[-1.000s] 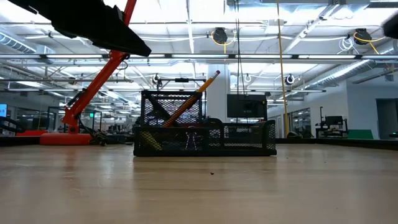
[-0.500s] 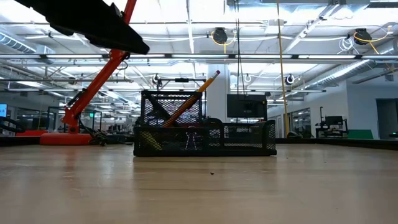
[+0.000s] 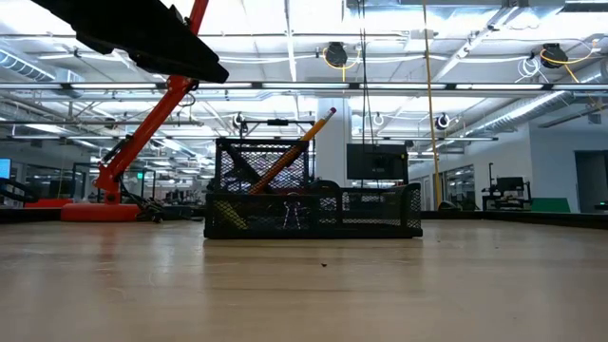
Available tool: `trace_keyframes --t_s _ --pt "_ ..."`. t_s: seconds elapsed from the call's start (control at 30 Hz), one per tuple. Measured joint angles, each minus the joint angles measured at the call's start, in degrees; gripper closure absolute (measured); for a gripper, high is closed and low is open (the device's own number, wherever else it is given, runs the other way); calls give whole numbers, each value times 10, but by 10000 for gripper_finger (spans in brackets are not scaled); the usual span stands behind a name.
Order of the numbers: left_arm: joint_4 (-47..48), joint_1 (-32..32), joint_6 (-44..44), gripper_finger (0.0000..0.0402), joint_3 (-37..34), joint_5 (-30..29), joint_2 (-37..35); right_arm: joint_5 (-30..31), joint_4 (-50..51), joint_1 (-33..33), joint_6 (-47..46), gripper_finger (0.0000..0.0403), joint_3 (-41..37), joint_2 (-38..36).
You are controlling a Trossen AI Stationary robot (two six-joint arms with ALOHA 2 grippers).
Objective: Pick and place office supplies into organizer
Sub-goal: Put the pen into the desk organizer
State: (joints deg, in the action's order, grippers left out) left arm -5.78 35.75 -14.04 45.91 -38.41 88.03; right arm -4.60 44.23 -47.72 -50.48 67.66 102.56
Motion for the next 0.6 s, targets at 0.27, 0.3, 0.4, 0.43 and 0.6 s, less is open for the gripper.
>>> trace_keyframes --t_s 0.27,0.3,0.4,0.43,0.6 --pt "0 0 0 174 0 0 0 -1 26 8 4 372 0 0" --pt "0 0 0 174 0 0 0 -1 29 9 6 383 0 0" --pt "0 0 -1 174 0 0 0 -6 37 9 13 384 0 0" --pt "0 0 -1 174 0 0 0 -12 42 9 13 378 0 0" --pt "0 0 -2 174 0 0 0 -16 76 11 8 371 0 -4"
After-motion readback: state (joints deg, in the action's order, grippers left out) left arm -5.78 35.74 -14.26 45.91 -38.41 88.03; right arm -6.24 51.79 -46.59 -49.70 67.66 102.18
